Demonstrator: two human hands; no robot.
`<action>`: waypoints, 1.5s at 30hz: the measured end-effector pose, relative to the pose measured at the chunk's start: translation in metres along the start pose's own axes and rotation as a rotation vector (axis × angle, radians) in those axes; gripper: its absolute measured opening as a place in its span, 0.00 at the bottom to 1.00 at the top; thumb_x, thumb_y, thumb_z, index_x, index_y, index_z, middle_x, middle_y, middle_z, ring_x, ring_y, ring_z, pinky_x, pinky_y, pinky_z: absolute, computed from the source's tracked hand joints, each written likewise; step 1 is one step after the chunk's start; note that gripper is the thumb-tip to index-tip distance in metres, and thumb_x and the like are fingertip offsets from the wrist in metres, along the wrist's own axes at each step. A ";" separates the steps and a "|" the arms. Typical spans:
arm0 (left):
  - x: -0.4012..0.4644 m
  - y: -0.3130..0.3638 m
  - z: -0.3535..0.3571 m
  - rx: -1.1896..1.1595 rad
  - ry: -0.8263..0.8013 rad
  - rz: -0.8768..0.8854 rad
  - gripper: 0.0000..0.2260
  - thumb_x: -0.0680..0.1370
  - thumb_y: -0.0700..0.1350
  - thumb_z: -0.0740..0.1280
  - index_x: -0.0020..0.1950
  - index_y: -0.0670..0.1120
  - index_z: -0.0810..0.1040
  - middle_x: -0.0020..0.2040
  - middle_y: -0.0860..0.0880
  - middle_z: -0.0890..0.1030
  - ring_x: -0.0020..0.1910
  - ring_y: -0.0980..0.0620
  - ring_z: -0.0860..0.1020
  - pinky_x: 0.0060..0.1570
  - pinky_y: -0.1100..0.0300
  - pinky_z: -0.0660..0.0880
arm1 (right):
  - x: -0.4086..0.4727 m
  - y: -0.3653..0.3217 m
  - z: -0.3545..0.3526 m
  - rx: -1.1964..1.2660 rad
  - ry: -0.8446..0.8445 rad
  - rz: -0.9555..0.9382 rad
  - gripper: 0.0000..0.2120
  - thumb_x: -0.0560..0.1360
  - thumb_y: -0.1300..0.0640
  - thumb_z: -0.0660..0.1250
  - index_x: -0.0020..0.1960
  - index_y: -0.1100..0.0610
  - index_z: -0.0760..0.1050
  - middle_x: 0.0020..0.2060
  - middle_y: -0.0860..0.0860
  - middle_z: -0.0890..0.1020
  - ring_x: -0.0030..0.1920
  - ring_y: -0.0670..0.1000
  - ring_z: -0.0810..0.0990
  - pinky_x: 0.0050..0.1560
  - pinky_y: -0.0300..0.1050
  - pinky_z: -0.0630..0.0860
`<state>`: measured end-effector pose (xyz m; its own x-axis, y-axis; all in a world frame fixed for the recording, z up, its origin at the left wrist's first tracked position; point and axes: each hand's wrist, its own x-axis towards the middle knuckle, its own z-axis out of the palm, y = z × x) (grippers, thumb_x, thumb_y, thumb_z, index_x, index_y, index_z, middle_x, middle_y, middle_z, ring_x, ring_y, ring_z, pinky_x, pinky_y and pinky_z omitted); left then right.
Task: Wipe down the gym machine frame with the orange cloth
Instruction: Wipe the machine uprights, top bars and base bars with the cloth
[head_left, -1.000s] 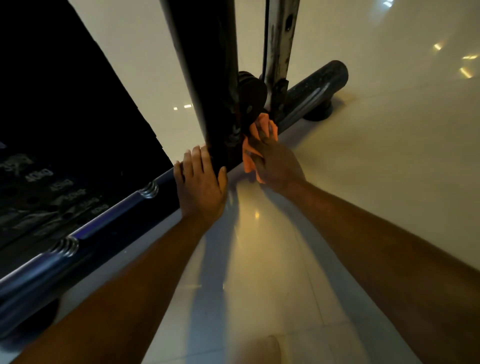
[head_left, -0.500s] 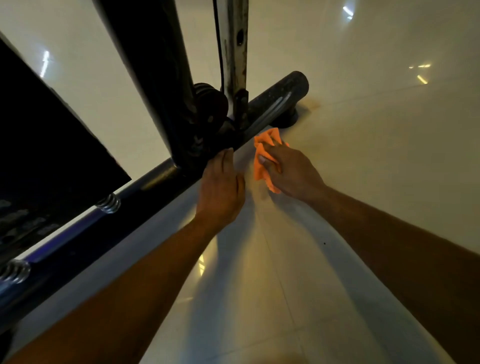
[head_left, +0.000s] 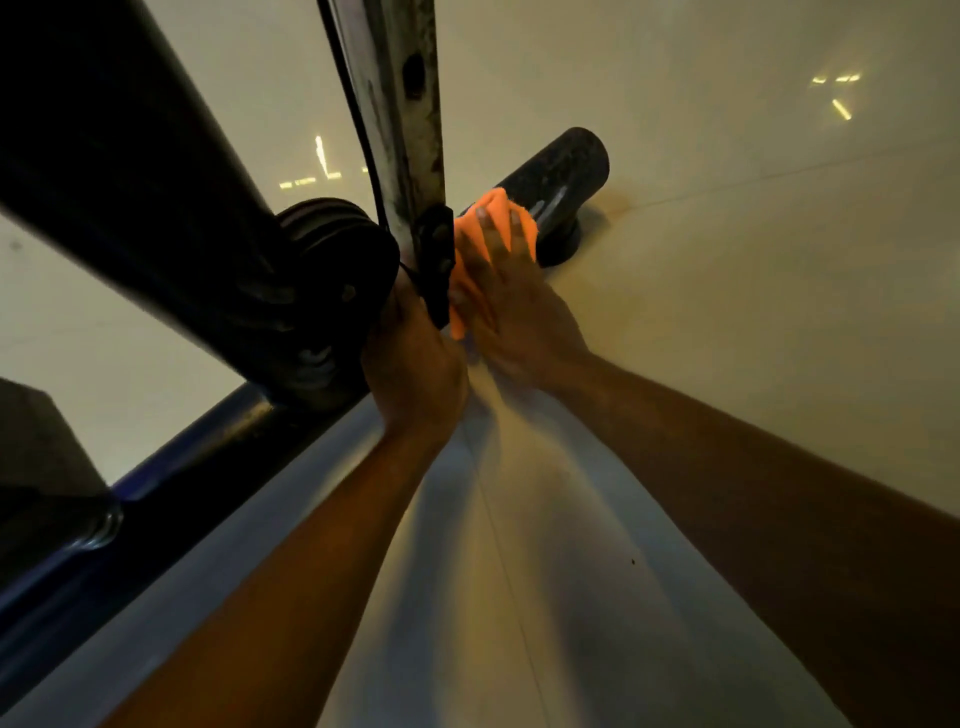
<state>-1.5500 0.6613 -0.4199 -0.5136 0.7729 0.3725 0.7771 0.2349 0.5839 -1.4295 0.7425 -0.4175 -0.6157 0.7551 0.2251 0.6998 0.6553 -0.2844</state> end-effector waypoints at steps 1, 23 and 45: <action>0.000 -0.003 0.000 0.028 -0.015 0.031 0.28 0.85 0.53 0.54 0.81 0.40 0.69 0.72 0.38 0.78 0.72 0.38 0.76 0.72 0.46 0.71 | 0.001 -0.004 0.007 0.014 0.029 0.026 0.33 0.89 0.40 0.41 0.89 0.56 0.52 0.88 0.61 0.49 0.86 0.69 0.40 0.84 0.70 0.53; -0.008 -0.014 0.011 0.336 -0.022 0.123 0.29 0.89 0.54 0.52 0.84 0.35 0.63 0.81 0.36 0.68 0.79 0.35 0.69 0.78 0.44 0.62 | 0.003 0.019 0.023 0.012 0.221 -0.085 0.28 0.91 0.44 0.52 0.88 0.52 0.56 0.86 0.64 0.56 0.84 0.76 0.47 0.82 0.75 0.54; -0.008 0.008 0.037 0.495 0.102 -0.062 0.34 0.87 0.60 0.63 0.81 0.34 0.65 0.74 0.33 0.75 0.71 0.33 0.75 0.70 0.40 0.72 | 0.026 0.083 -0.008 -0.235 0.024 -0.373 0.32 0.89 0.41 0.53 0.89 0.53 0.55 0.87 0.62 0.54 0.85 0.73 0.49 0.82 0.76 0.51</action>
<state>-1.5264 0.6787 -0.4447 -0.5777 0.6934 0.4307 0.8108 0.5485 0.2043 -1.3844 0.8163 -0.4282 -0.8352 0.4642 0.2948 0.4961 0.8674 0.0398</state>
